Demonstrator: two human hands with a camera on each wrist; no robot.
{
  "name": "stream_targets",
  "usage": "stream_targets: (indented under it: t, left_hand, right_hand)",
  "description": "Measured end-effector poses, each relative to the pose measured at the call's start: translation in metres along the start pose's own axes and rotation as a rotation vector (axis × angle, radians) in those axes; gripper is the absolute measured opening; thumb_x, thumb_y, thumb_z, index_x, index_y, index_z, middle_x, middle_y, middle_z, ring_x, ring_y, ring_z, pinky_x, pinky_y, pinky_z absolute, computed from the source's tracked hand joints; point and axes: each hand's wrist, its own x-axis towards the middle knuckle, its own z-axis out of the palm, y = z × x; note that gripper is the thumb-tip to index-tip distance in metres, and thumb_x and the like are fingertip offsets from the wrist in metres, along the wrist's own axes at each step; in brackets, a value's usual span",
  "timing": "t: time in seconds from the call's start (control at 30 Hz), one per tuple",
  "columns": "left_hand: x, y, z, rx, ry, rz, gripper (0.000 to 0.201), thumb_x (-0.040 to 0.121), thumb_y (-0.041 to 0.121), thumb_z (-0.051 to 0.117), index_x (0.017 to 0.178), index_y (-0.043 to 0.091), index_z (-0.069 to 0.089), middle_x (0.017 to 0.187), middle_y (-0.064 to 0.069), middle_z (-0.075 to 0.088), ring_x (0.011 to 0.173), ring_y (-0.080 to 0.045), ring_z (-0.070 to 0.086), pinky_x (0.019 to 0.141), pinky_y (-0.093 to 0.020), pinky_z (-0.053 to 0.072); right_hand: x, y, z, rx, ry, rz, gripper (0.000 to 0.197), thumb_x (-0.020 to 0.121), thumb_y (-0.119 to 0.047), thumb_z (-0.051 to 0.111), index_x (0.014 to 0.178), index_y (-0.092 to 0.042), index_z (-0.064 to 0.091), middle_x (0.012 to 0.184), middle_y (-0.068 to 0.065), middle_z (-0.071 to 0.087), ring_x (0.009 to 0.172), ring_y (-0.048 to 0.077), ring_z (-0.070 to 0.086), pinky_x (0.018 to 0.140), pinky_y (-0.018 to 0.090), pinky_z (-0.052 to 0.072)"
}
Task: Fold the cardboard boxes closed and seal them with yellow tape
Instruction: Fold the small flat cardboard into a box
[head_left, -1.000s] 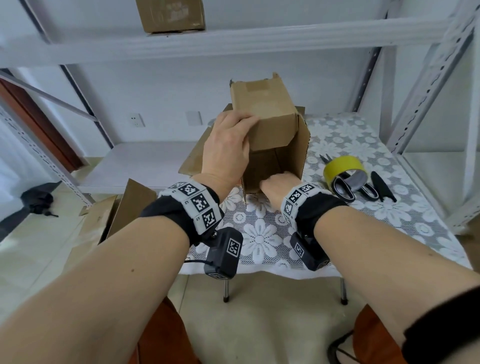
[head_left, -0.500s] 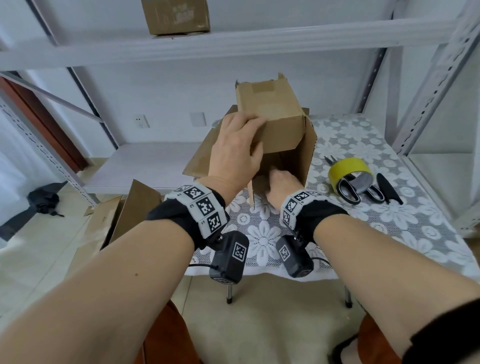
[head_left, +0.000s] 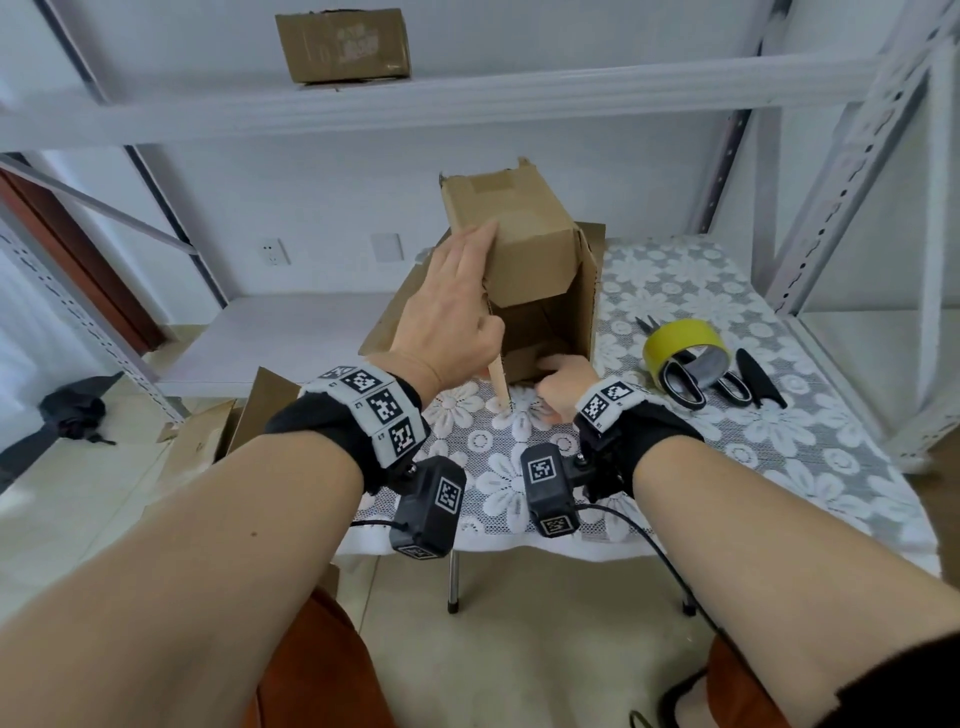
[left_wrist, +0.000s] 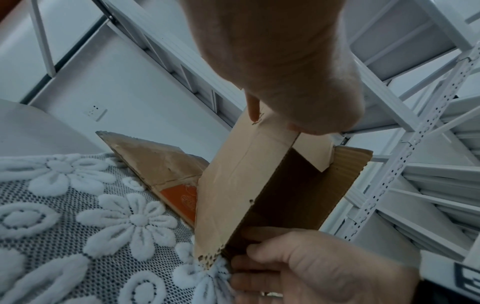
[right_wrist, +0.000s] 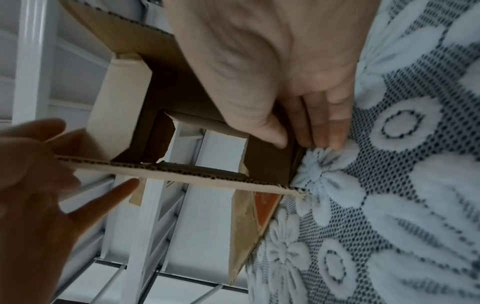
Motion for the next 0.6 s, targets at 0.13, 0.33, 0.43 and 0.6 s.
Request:
stream_targets:
  t: [0.13, 0.33, 0.43, 0.6]
  left_hand:
    - [0.003, -0.005, 0.003, 0.014, -0.021, 0.034, 0.079, 0.078, 0.03, 0.042, 0.151, 0.01, 0.022, 0.147, -0.009, 0.04, 0.136, -0.022, 0.036, 0.111, -0.037, 0.038]
    - [0.012, -0.013, 0.009, 0.072, 0.017, 0.053, 0.072, 0.09, 0.03, 0.059, 0.151, 0.012, 0.025, 0.144, -0.007, 0.044, 0.135, -0.023, 0.037, 0.111, -0.032, 0.032]
    - [0.017, -0.01, 0.013, 0.115, 0.073, 0.034, 0.065, 0.09, 0.027, 0.062, 0.147, 0.01, 0.036, 0.137, -0.009, 0.048, 0.13, -0.027, 0.038, 0.111, -0.036, 0.034]
    - [0.022, -0.003, 0.017, 0.09, 0.155, -0.049, 0.047, 0.087, 0.02, 0.068, 0.131, 0.012, 0.054, 0.136, -0.011, 0.044, 0.129, -0.027, 0.037, 0.107, -0.036, 0.037]
  right_hand:
    - [0.002, 0.003, 0.002, 0.12, -0.099, 0.026, 0.053, 0.092, -0.001, 0.045, 0.144, -0.008, 0.036, 0.137, 0.014, 0.048, 0.099, 0.02, 0.05, 0.074, 0.025, 0.052]
    - [0.007, 0.015, -0.001, 0.248, -0.15, 0.09, 0.056, 0.09, 0.0, 0.045, 0.143, -0.014, 0.036, 0.103, 0.007, 0.048, 0.075, 0.019, 0.055, 0.058, 0.026, 0.054]
    - [0.008, 0.027, -0.004, 0.35, -0.119, 0.192, 0.042, 0.087, -0.008, 0.054, 0.129, -0.005, 0.05, 0.098, 0.008, 0.057, 0.073, 0.02, 0.063, 0.057, 0.026, 0.055]
    - [0.002, 0.035, -0.02, 0.361, 0.089, 0.285, 0.019, 0.08, -0.024, 0.069, 0.078, -0.014, 0.052, 0.088, 0.004, 0.059, 0.04, 0.001, 0.058, 0.039, 0.018, 0.048]
